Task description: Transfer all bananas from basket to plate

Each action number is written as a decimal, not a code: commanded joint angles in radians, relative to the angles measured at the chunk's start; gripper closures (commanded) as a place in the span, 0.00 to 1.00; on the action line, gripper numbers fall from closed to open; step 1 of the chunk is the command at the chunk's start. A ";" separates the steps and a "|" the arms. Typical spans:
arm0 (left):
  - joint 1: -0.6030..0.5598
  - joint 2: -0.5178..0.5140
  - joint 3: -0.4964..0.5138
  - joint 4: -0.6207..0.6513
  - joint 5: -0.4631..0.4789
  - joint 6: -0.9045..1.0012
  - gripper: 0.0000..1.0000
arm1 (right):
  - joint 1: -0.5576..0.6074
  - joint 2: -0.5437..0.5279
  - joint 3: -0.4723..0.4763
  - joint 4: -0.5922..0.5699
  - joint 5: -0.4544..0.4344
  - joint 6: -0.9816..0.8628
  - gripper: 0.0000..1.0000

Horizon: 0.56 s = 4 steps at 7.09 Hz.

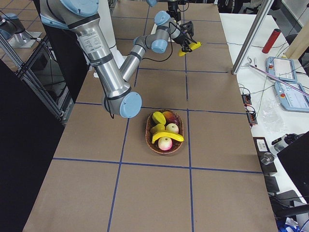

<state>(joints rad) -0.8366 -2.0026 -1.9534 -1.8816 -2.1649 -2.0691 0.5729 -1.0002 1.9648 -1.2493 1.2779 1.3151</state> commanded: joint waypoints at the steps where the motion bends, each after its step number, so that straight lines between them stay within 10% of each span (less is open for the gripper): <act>1: 0.023 -0.079 0.091 -0.129 0.011 -0.271 0.00 | -0.157 0.040 -0.006 -0.008 -0.316 0.075 1.00; 4: 0.095 -0.169 0.133 -0.129 0.103 -0.410 0.00 | -0.246 0.074 -0.040 -0.009 -0.478 0.092 1.00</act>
<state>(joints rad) -0.7777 -2.1444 -1.8287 -2.0089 -2.1012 -2.4437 0.3576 -0.9403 1.9379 -1.2575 0.8534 1.4018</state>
